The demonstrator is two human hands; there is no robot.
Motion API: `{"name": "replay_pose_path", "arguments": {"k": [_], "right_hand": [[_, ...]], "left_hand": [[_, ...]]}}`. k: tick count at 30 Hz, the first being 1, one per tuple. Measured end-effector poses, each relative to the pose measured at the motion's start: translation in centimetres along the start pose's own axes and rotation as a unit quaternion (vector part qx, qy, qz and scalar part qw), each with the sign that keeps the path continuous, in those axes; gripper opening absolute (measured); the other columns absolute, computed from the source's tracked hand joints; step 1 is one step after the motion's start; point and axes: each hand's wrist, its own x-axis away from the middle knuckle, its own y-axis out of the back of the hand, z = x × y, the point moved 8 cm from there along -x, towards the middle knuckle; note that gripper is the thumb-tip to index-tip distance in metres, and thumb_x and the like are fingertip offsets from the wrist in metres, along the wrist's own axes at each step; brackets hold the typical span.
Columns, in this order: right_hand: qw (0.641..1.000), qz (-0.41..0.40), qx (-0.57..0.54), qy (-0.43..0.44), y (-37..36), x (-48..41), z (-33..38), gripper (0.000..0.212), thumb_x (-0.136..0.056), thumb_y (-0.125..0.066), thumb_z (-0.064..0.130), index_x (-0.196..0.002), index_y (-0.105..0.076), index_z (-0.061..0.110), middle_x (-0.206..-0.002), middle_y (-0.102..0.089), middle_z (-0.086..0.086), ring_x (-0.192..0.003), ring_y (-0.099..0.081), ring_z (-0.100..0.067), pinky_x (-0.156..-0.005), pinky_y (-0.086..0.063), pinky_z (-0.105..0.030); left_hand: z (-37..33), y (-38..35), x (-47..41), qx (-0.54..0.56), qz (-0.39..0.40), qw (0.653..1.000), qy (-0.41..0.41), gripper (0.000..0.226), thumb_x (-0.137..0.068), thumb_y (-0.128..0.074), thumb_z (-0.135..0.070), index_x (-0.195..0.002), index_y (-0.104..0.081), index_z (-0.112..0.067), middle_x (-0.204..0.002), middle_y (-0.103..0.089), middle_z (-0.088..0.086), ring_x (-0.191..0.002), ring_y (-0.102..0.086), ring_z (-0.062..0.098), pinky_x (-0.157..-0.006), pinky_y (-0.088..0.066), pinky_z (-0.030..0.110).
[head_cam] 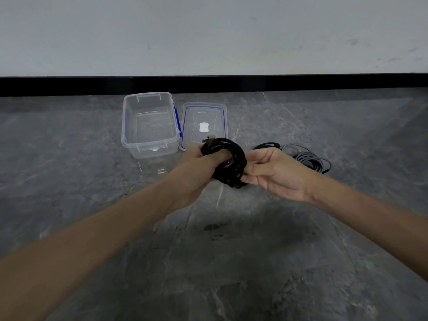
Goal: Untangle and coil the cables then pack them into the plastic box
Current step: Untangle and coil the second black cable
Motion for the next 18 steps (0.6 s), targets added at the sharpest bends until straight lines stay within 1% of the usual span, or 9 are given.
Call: {"name": "replay_pose_path", "arguments": {"k": [3,6,7,9,11,12,15,17,18], "right_hand": [[1.0,-0.007,0.019,-0.011,0.1,0.2,-0.5,0.023,-0.058,-0.076,0.013,-0.081,-0.078,0.01,-0.086,-0.074,-0.006,-0.08,-0.07,-0.013,-0.073,-0.057,-0.021],[0.999,-0.021,-0.003,-0.025,0.1,0.2,-1.1,0.016,-0.057,-0.075,0.011,-0.072,-0.078,0.012,-0.079,-0.074,-0.004,-0.072,-0.07,-0.011,-0.067,-0.058,-0.02],[0.999,-0.021,-0.001,-0.029,0.0,0.2,-1.1,0.012,-0.059,-0.073,0.008,-0.069,-0.078,0.013,-0.075,-0.074,-0.004,-0.068,-0.07,-0.01,-0.066,-0.058,-0.02],[0.999,-0.012,0.028,-0.037,-0.5,0.1,-1.3,0.016,-0.065,-0.066,0.001,-0.066,-0.077,0.012,-0.07,-0.072,-0.003,-0.062,-0.068,-0.009,-0.065,-0.058,-0.02],[0.998,0.0,0.039,-0.057,-0.8,0.1,-1.8,0.018,-0.067,-0.063,0.0,-0.065,-0.077,0.012,-0.067,-0.07,-0.005,-0.059,-0.067,-0.01,-0.064,-0.058,-0.02],[0.997,0.004,0.033,-0.065,-0.8,0.1,-2.1,0.018,-0.067,-0.063,0.001,-0.064,-0.077,0.012,-0.067,-0.07,-0.005,-0.06,-0.067,-0.01,-0.064,-0.058,-0.02],[0.997,-0.012,-0.006,-0.072,0.3,0.1,-2.5,0.018,-0.07,-0.062,0.003,-0.067,-0.077,0.012,-0.069,-0.07,-0.006,-0.063,-0.068,-0.011,-0.062,-0.058,-0.021],[0.997,-0.04,-0.029,-0.064,1.6,0.1,-2.2,0.017,-0.073,-0.061,0.006,-0.069,-0.075,0.012,-0.07,-0.069,-0.006,-0.062,-0.068,-0.011,-0.06,-0.058,-0.021],[0.996,-0.054,-0.034,-0.062,2.3,0.1,-2.0,0.015,-0.074,-0.06,0.008,-0.071,-0.074,0.011,-0.072,-0.069,-0.007,-0.062,-0.068,-0.011,-0.06,-0.058,-0.021]], "left_hand": [[0.2,-0.1,0.0,-0.056,0.002,0.998,0.011,0.016,-0.096,-0.053,-0.008,-0.094,-0.067,-0.015,-0.095,-0.074,0.004,-0.093,-0.07,0.014,-0.082,-0.056,0.027],[0.2,-0.2,-0.1,-0.043,-0.001,0.999,0.022,0.016,-0.097,-0.052,-0.008,-0.093,-0.065,-0.018,-0.101,-0.072,0.007,-0.102,-0.067,0.02,-0.094,-0.052,0.034],[0.0,-0.2,0.0,-0.033,0.0,0.999,0.02,0.017,-0.097,-0.051,-0.007,-0.093,-0.064,-0.018,-0.098,-0.072,0.004,-0.099,-0.068,0.017,-0.093,-0.052,0.032],[-0.3,-0.5,0.1,-0.022,0.015,1.0,0.014,0.022,-0.096,-0.047,-0.001,-0.093,-0.064,-0.015,-0.082,-0.073,-0.006,-0.081,-0.069,0.004,-0.08,-0.055,0.02],[-0.7,-0.7,0.1,-0.024,0.027,0.999,0.012,0.023,-0.095,-0.045,0.003,-0.097,-0.064,-0.009,-0.077,-0.071,-0.007,-0.072,-0.067,0.001,-0.07,-0.054,0.016],[-0.7,-0.7,0.0,-0.028,0.027,0.999,0.014,0.021,-0.096,-0.046,0.003,-0.102,-0.064,-0.006,-0.084,-0.071,-0.002,-0.076,-0.067,0.004,-0.073,-0.054,0.018],[-0.7,-0.5,-0.3,-0.047,0.009,0.998,0.027,0.022,-0.096,-0.052,-0.005,-0.114,-0.061,0.003,-0.112,-0.066,0.021,-0.096,-0.063,0.023,-0.093,-0.052,0.033],[-0.3,-0.1,-0.5,-0.057,0.002,0.997,0.044,0.016,-0.096,-0.054,-0.009,-0.106,-0.064,0.0,-0.111,-0.066,0.024,-0.101,-0.064,0.03,-0.094,-0.051,0.036],[0.0,0.1,-0.6,-0.058,0.003,0.997,0.053,0.011,-0.096,-0.055,-0.01,-0.095,-0.065,-0.005,-0.099,-0.067,0.021,-0.099,-0.063,0.031,-0.092,-0.052,0.035]]}}
